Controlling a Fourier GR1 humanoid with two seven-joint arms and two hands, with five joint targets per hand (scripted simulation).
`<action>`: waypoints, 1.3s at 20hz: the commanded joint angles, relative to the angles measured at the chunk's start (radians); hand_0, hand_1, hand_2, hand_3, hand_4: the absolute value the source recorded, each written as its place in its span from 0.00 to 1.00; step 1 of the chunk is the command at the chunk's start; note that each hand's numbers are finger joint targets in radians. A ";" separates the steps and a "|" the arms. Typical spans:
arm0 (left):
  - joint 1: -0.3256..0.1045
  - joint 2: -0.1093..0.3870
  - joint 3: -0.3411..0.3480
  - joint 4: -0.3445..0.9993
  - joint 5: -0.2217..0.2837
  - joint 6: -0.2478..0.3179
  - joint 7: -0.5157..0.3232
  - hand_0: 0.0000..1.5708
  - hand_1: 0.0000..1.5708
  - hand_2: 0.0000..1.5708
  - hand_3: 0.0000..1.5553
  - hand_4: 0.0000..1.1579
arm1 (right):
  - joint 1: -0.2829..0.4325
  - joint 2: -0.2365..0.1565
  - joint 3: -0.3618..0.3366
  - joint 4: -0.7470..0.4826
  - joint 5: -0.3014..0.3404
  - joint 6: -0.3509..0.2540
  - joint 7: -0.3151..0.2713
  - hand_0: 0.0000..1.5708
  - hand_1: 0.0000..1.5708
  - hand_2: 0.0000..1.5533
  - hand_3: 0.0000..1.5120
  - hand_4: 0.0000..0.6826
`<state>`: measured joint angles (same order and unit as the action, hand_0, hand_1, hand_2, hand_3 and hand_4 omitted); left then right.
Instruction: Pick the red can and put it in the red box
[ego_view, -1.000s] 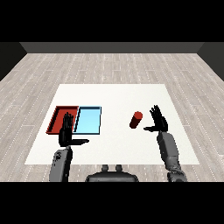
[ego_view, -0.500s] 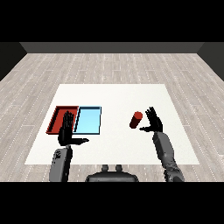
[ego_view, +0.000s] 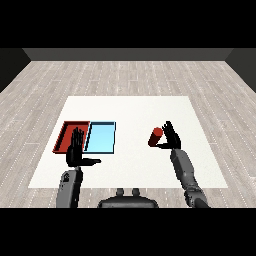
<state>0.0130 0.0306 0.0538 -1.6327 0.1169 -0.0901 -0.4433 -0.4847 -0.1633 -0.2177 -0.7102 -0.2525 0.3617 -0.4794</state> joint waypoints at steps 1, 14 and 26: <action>0.012 0.010 -0.008 -0.045 0.007 -0.014 0.026 0.00 0.00 0.00 0.00 0.00 | -0.047 -0.026 -0.015 0.059 -0.019 0.025 0.007 0.00 0.00 0.00 0.00 0.00; -0.022 0.026 0.020 -0.015 0.017 -0.021 0.026 0.00 0.00 0.00 0.00 0.00 | -0.078 0.021 0.012 0.133 0.016 -0.053 -0.044 0.00 0.00 0.00 0.00 0.00; 0.009 0.020 0.024 -0.017 0.021 -0.026 -0.007 0.00 0.00 0.00 0.00 0.00 | -0.164 0.021 0.000 0.248 0.014 -0.042 -0.035 0.00 0.00 0.00 0.00 0.00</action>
<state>0.0136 0.0439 0.0703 -1.6398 0.1272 -0.1055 -0.4469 -0.6343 -0.1454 -0.2113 -0.4635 -0.2220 0.3126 -0.5448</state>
